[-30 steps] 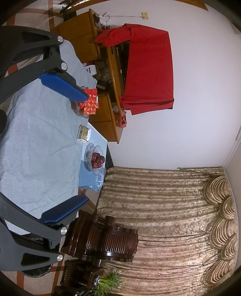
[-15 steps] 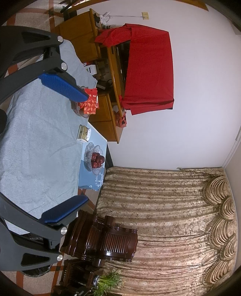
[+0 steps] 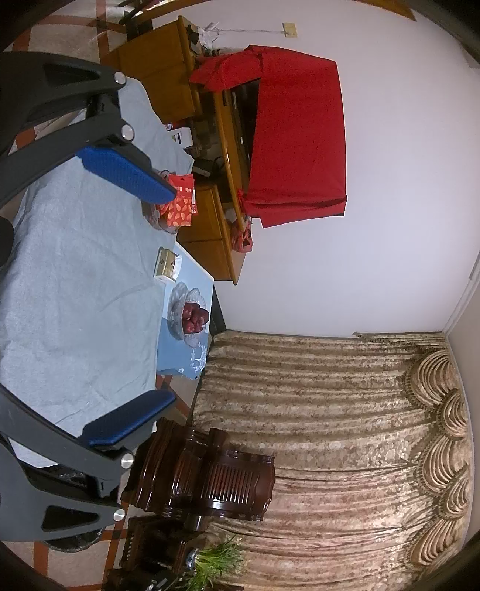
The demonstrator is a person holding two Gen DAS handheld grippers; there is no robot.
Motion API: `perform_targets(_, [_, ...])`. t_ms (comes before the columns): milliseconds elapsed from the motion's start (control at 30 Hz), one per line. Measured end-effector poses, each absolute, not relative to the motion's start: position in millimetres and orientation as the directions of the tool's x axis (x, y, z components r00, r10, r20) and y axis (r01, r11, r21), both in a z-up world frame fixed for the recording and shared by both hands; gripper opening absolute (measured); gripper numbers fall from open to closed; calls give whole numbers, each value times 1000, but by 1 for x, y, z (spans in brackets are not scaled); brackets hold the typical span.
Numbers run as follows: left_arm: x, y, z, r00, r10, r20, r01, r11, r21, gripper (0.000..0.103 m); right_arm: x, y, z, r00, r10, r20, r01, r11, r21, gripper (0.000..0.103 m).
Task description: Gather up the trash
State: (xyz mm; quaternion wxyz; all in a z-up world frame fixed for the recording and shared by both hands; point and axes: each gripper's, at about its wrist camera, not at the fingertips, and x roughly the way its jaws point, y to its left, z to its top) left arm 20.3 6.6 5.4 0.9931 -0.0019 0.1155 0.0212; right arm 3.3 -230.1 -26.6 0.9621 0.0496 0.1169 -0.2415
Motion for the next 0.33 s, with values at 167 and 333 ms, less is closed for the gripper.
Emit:
perform_targets(167, [19,3,5,973,48,-225,-49,999,4,98,4,-230,-27,856,-453,-251,476,878,41,97])
perform_targets(333, [19,2,7,973,43,-226,-44,999,-2,98,3,-230,-27,856,-452,-251,476,879,40,97])
